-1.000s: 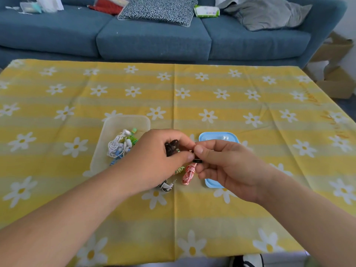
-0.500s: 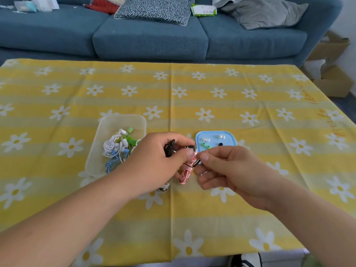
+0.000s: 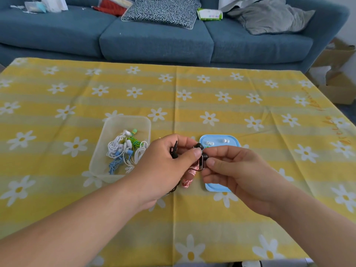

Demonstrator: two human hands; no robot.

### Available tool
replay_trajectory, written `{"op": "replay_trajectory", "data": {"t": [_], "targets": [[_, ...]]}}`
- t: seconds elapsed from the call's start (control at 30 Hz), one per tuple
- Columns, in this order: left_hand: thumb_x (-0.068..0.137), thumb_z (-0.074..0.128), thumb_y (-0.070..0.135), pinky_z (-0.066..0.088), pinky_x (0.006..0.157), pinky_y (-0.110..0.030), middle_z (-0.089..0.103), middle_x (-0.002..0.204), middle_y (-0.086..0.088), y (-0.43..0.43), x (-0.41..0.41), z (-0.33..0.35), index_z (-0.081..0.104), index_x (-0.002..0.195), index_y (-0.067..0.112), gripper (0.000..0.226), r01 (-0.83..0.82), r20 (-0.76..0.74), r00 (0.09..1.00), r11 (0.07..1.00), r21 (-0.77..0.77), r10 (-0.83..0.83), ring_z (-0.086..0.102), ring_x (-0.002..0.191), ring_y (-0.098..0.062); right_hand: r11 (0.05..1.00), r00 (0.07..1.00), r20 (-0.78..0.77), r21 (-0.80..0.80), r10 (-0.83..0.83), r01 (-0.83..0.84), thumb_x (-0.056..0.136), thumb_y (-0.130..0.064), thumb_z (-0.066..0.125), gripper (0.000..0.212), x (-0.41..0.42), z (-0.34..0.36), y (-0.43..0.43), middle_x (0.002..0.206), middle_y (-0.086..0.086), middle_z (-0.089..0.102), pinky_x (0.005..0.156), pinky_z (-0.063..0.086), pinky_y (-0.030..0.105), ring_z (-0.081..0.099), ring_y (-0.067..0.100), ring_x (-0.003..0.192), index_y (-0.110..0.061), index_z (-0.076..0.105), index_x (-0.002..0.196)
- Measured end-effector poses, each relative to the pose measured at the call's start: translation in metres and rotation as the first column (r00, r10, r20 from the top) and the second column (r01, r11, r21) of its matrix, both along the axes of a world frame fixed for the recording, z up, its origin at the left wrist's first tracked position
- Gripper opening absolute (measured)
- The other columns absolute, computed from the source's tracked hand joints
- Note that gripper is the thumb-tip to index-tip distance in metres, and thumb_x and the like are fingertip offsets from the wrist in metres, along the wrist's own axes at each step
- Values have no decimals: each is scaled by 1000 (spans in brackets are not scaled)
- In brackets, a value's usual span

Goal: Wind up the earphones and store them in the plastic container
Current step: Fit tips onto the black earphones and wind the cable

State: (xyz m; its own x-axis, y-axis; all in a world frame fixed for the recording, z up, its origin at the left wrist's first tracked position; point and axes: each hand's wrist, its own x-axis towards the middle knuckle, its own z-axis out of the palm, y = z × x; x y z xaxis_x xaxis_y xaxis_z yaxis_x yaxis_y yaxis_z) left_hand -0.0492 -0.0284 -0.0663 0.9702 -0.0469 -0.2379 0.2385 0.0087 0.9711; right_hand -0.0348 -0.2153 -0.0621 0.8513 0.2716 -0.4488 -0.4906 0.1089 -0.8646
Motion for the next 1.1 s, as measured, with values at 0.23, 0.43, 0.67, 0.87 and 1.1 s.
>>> {"op": "replay_trajectory", "data": {"t": [0.23,0.43,0.67,0.87,1.1], "targets": [[96,70,17,60,64,-55,73,82,-3,-3,-2,-1,70,101,20,6,-60,63,996,998,26,58,66,59,-22,984,991,131,-175,39,-16,85,2,75,8,-5,6,8,83,17,77,70,60,29,71,23,70,-3,78,91],[96,68,16,59,59,-52,72,82,-10,-10,-3,1,68,99,20,5,-71,68,995,995,70,66,63,59,-29,954,964,254,-301,80,0,84,-2,77,11,-9,8,10,80,10,79,71,58,25,70,18,67,-11,82,81],[98,65,13,52,59,-39,69,67,-5,-14,4,-3,68,103,15,6,-99,-8,995,995,-8,99,60,62,-25,942,941,205,-260,269,-213,91,-5,72,25,-6,8,-10,74,-4,74,66,54,27,59,14,65,-21,81,108],[100,61,6,47,57,-36,73,82,-10,-22,5,-12,71,106,14,14,-89,-137,988,990,-108,74,57,60,-21,929,988,149,-358,-45,96,93,-20,72,14,15,-9,-47,74,9,69,59,50,34,56,22,61,-8,79,90],[100,60,3,51,55,-32,72,84,-8,-24,4,-17,74,110,18,22,-57,-169,985,989,-135,33,57,60,-18,719,967,246,-659,-71,221,92,-15,61,16,34,-40,-59,83,4,69,67,57,38,61,19,69,-21,73,100]]}}
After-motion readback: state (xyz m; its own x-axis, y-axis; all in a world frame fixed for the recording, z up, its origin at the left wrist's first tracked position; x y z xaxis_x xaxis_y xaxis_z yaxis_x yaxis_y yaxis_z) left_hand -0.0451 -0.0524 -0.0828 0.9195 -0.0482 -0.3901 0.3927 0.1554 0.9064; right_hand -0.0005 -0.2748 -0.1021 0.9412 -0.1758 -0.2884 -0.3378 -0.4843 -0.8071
